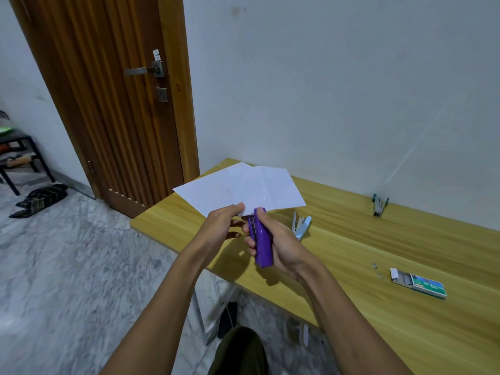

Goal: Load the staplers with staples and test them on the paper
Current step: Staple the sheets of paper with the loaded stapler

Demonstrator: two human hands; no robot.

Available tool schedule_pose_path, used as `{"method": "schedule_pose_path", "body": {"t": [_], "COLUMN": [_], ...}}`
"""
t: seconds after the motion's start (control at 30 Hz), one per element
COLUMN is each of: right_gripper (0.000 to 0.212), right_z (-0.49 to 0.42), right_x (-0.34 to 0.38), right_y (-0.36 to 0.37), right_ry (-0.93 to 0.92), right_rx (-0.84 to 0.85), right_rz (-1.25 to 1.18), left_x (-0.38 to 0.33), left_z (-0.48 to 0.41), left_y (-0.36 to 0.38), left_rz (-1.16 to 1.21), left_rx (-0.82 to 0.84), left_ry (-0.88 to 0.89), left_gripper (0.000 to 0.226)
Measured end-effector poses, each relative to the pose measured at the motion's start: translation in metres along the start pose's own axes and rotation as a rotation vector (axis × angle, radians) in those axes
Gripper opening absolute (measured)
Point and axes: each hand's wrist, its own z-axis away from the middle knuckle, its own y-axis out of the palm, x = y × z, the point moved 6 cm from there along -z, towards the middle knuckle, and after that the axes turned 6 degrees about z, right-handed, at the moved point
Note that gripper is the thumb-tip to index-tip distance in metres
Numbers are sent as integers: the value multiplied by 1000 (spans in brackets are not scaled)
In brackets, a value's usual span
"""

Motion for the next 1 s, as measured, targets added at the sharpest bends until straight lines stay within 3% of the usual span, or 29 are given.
{"method": "schedule_pose_path", "body": {"t": [0.73, 1.0], "right_gripper": [36, 31], "right_z": [3, 0], "right_x": [0, 4], "right_y": [2, -1], "right_ry": [-32, -57], "right_rx": [-32, -112], "right_rz": [-45, 23], "left_x": [3, 3], "left_z": [0, 5], "left_y": [9, 22], "left_rz": [-99, 149], "left_rx": [51, 192], "left_ry": [67, 0], "left_gripper": [41, 52]}}
